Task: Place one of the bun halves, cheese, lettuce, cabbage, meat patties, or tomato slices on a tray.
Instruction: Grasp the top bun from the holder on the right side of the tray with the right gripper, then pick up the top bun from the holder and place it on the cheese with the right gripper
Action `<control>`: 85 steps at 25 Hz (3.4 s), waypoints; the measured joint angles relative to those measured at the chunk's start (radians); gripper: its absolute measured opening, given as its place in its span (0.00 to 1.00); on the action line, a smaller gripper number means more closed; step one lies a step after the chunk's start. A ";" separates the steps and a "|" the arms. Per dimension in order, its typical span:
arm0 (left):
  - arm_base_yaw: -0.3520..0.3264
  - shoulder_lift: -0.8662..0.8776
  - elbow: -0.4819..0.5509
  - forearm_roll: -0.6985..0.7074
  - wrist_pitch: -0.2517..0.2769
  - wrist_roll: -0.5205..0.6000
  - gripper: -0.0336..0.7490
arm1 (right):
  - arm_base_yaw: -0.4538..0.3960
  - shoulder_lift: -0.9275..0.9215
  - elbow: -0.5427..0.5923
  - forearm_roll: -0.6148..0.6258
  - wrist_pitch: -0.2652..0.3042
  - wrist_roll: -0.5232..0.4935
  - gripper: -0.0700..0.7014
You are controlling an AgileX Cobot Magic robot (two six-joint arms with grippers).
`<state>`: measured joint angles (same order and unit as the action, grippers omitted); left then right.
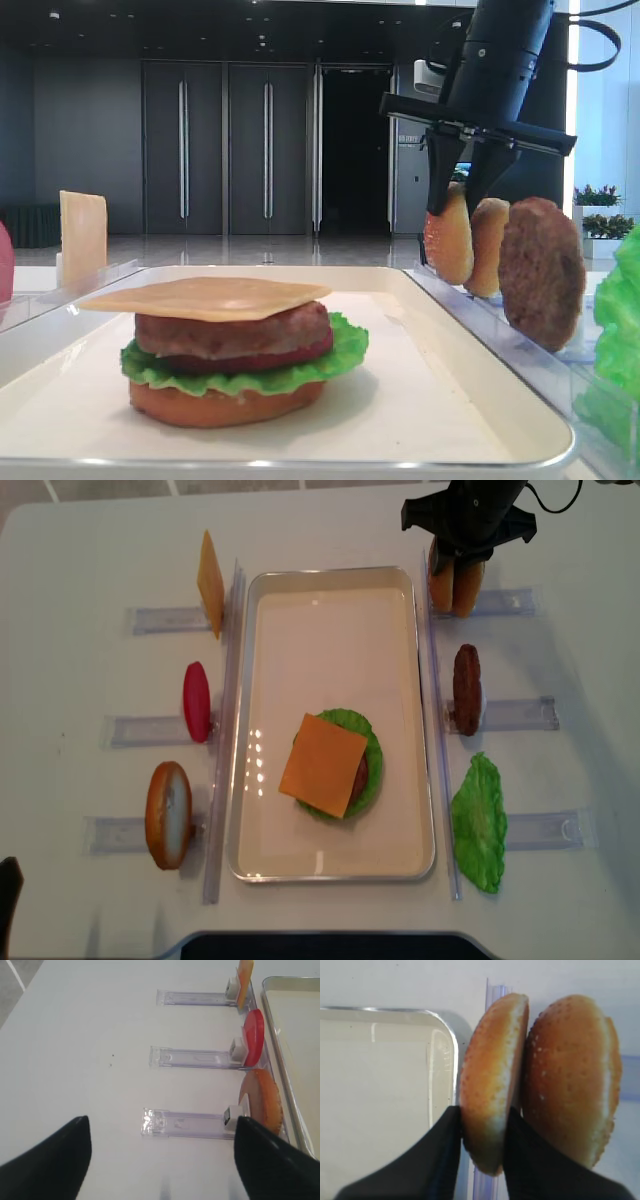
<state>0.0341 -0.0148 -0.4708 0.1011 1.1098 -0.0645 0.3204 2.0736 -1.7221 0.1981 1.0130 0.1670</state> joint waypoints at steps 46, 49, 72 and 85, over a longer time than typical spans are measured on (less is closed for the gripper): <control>0.000 0.000 0.000 0.000 0.000 -0.011 0.93 | 0.122 -0.374 0.750 1.253 0.058 -1.037 0.35; 0.000 0.000 0.000 0.000 0.000 -0.011 0.93 | 0.125 -0.347 0.756 1.267 0.058 -1.053 0.35; 0.000 0.000 0.000 0.000 0.000 -0.010 0.93 | 0.134 -0.179 0.756 1.312 0.140 -1.121 0.35; 0.000 0.000 0.000 0.000 0.000 -0.010 0.93 | 0.134 -0.177 0.756 1.312 0.131 -1.132 0.35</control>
<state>0.0341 -0.0148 -0.4708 0.1011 1.1098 -0.0742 0.4545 1.8963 -0.9666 1.5098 1.1435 -0.9652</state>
